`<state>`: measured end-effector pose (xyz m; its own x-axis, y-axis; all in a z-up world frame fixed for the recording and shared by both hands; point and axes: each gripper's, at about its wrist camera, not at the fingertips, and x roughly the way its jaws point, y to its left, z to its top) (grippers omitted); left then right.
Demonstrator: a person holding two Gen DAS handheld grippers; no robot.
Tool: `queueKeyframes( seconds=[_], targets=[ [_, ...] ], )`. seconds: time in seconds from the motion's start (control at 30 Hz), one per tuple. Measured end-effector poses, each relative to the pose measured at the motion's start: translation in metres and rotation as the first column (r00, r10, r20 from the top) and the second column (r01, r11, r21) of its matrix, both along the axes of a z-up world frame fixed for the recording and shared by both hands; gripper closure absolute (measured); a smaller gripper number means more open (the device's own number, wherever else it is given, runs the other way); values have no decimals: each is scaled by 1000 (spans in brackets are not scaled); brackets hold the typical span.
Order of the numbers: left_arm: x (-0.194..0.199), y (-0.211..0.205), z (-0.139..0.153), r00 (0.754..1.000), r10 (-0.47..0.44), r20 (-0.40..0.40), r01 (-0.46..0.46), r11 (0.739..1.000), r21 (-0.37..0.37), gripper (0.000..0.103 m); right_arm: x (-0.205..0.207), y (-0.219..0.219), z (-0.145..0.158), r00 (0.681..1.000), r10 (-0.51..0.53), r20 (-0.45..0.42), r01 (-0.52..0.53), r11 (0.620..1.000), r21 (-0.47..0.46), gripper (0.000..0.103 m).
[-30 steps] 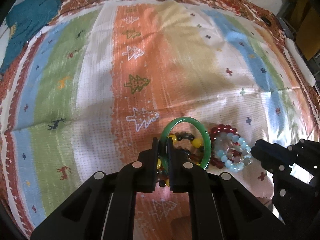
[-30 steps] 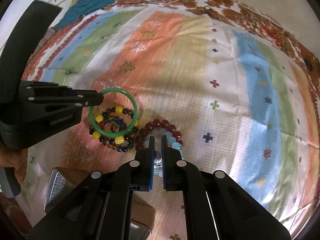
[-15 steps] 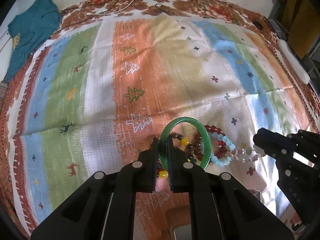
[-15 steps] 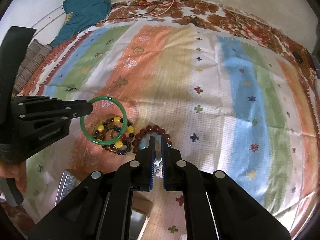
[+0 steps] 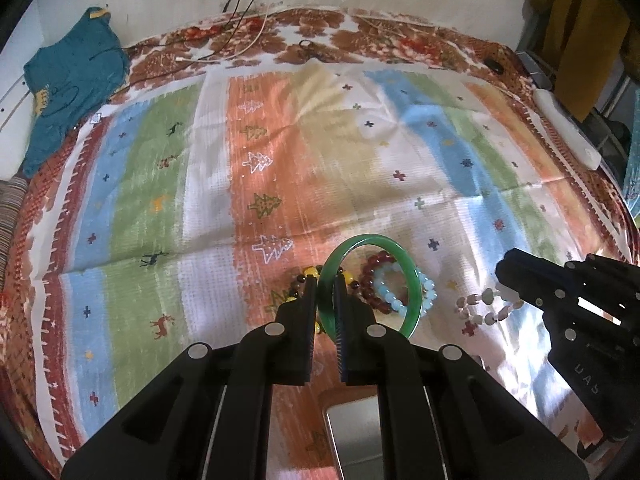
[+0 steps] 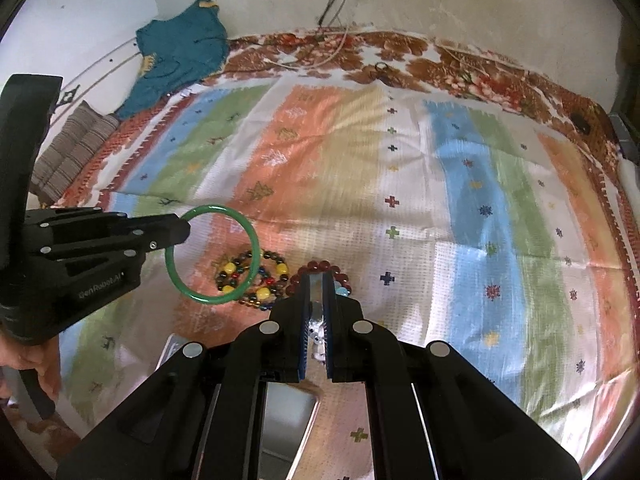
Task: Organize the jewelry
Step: 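Carry the green bangle and white bead strand over the silver tin and lower them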
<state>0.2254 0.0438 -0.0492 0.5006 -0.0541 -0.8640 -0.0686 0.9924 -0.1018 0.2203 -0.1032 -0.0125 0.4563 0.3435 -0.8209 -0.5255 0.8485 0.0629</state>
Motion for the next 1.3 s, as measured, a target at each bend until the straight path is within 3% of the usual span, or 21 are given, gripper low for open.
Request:
queueKeyframes(
  seconds=[0.73, 1.3],
  targets=[
    [-61, -17, 32, 996, -36, 83, 36, 999, 0, 95, -47, -9, 18, 998, 37, 56, -39, 999, 25, 96],
    [-105, -28, 27, 996, -47, 81, 46, 999, 11, 95, -86, -19, 17, 998, 53, 39, -55, 997, 51, 96]
  ],
)
